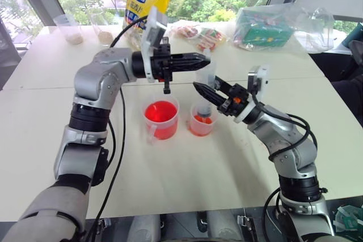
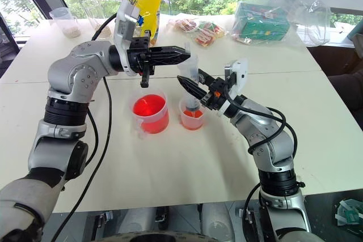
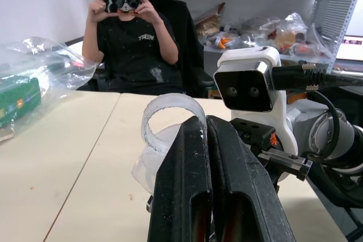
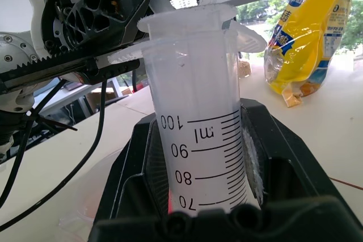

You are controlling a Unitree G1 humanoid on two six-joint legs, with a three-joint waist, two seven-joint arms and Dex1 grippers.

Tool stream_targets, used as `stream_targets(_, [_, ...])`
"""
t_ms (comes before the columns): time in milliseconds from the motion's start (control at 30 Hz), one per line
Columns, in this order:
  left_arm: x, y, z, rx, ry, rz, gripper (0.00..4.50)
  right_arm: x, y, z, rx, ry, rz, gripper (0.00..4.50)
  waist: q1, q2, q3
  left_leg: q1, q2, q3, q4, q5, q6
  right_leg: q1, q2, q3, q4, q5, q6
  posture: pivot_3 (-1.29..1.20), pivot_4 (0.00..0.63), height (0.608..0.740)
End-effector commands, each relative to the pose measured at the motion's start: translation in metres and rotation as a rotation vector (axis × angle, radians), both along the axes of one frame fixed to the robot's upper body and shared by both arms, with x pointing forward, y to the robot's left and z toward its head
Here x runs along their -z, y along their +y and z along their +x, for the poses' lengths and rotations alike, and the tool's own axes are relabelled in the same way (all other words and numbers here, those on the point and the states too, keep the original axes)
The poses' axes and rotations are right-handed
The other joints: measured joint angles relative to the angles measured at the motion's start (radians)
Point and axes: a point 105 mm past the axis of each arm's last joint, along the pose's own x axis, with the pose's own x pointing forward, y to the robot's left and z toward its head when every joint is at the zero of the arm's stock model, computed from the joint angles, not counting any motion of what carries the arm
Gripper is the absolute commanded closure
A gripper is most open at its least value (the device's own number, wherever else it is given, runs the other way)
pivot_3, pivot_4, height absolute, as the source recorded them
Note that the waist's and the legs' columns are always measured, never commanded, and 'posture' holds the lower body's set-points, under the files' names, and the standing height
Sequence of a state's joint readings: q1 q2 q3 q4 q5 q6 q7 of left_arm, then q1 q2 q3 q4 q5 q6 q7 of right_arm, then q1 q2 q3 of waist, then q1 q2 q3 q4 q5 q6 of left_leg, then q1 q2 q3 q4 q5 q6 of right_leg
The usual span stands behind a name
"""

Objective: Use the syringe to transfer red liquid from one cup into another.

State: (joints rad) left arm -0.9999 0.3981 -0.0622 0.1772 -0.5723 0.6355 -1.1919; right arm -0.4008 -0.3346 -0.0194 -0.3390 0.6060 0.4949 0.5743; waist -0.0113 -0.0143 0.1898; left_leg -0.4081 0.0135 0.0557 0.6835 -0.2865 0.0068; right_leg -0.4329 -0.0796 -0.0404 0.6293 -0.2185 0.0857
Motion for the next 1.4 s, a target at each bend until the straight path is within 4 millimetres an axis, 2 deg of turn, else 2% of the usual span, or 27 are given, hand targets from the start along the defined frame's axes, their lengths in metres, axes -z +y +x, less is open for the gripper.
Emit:
stream_targets(33, [0.007, -0.002, 0.001, 0.013, 0.053, 0.043, 3.58, -0.043, 0.002, -0.018, -0.025, -0.180, 0.066, 3.12, 0.000, 0.000, 0.000, 0.000, 0.000, 0.000, 0.000, 0.000, 0.000, 0.000, 0.000, 0.000, 0.000, 0.000, 0.000, 0.00, 0.150, 0.740])
stream_targets(100, [0.000, 0.005, 0.006, -0.034, 0.023, 0.029, 2.75, -0.038, 0.003, -0.017, -0.026, -0.162, 0.065, 3.12, 0.000, 0.000, 0.000, 0.000, 0.000, 0.000, 0.000, 0.000, 0.000, 0.000, 0.000, 0.000, 0.000, 0.000, 0.000, 0.00, 0.150, 0.740])
stream_targets(233, [-0.021, 0.025, 0.011, -0.103, -0.010, -0.033, 0.72, -0.031, 0.003, -0.017, -0.027, -0.134, 0.068, 3.12, -0.002, 0.000, 0.000, 0.000, 0.000, 0.000, 0.000, 0.000, 0.000, 0.000, 0.000, 0.000, 0.000, 0.000, 0.000, 0.00, 0.150, 0.740])
stream_targets(267, [-0.026, 0.031, 0.012, -0.116, -0.018, -0.046, 0.38, -0.029, 0.002, -0.017, -0.026, -0.128, 0.070, 3.12, -0.002, 0.000, 0.000, 0.000, 0.000, 0.000, 0.000, 0.000, 0.000, 0.000, 0.000, 0.000, 0.000, 0.000, 0.000, 0.00, 0.150, 0.740])
stream_targets(433, [-0.039, 0.061, 0.010, -0.187, -0.038, -0.065, 0.38, -0.026, 0.000, -0.016, -0.024, -0.110, 0.073, 3.12, -0.002, 0.000, 0.000, 0.000, 0.001, 0.000, 0.000, 0.000, 0.000, 0.000, 0.001, 0.000, 0.000, 0.000, 0.000, 0.00, 0.150, 0.740])
stream_targets(533, [-0.039, 0.076, 0.007, -0.231, -0.047, -0.051, 0.38, -0.030, -0.002, -0.014, -0.019, -0.108, 0.085, 3.12, 0.000, 0.000, 0.000, 0.000, 0.001, 0.000, 0.000, 0.000, 0.000, 0.000, 0.000, 0.000, 0.000, 0.000, 0.000, 0.00, 0.150, 0.740])
stream_targets(633, [-0.034, 0.083, 0.006, -0.259, -0.045, -0.038, 0.38, -0.039, -0.008, -0.008, 0.021, -0.106, 0.099, 3.12, 0.001, 0.000, 0.000, 0.000, 0.000, 0.000, 0.000, 0.000, 0.000, 0.000, 0.000, 0.000, 0.000, 0.000, 0.000, 0.00, 0.150, 0.740])
stream_targets(733, [-0.025, 0.087, 0.005, -0.282, -0.027, -0.025, 0.38, -0.053, -0.023, 0.008, 0.139, -0.070, 0.101, 3.12, -0.001, 0.000, 0.000, 0.000, 0.000, 0.000, 0.000, 0.000, 0.000, 0.000, 0.000, 0.000, 0.000, 0.000, 0.000, 0.00, 0.150, 0.740])
stream_targets(833, [-0.007, 0.089, -0.003, -0.285, 0.000, 0.010, 0.38, -0.091, -0.059, 0.024, 0.237, 0.050, 0.204, 3.12, -0.001, 0.001, 0.001, 0.000, 0.001, 0.000, 0.000, 0.000, 0.000, 0.000, 0.000, 0.000, 0.000, 0.000, 0.000, 0.00, 0.150, 0.740])
stream_targets(900, [0.001, 0.090, -0.007, -0.291, 0.001, 0.036, 0.38, -0.097, -0.078, 0.029, 0.283, 0.149, 0.153, 3.12, 0.001, 0.001, 0.001, 0.000, 0.001, 0.001, 0.000, 0.000, 0.000, -0.001, -0.002, 0.001, 0.001, 0.000, 0.000, 0.00, 0.150, 0.740])
stream_targets(933, [0.004, 0.090, -0.009, -0.292, 0.000, 0.045, 0.38, -0.093, -0.085, 0.030, 0.306, 0.200, 0.124, 3.12, 0.005, 0.000, 0.001, -0.001, 0.001, 0.001, 0.000, 0.000, 0.000, -0.001, -0.002, 0.000, 0.000, 0.000, 0.000, 0.00, 0.150, 0.740])
stream_targets(1067, [0.019, 0.088, -0.016, -0.288, 0.002, 0.084, 0.38, -0.048, -0.117, 0.040, 0.461, 0.460, -0.070, 3.12, 0.002, -0.001, 0.000, -0.001, 0.001, 0.000, -0.001, -0.001, 0.001, 0.000, -0.002, 0.000, -0.002, -0.001, -0.002, 0.00, 0.150, 0.740])
stream_targets(1200, [0.026, 0.084, -0.022, -0.295, -0.002, 0.078, 0.38, 0.011, -0.130, 0.037, 0.522, 0.682, -0.220, 3.12, -0.001, 0.000, 0.000, -0.001, 0.001, 0.001, -0.001, -0.001, 0.002, 0.000, -0.002, 0.001, -0.002, -0.001, -0.002, 0.00, 0.150, 0.740])
stream_targets(1400, [0.032, 0.083, -0.027, -0.313, -0.010, 0.084, 0.38, 0.047, -0.137, 0.039, 0.555, 0.788, -0.258, 3.12, -0.002, 0.000, 0.000, -0.001, 0.001, 0.001, -0.001, -0.001, 0.002, -0.001, 0.000, 0.001, -0.001, -0.001, -0.002, 0.00, 0.150, 0.740])
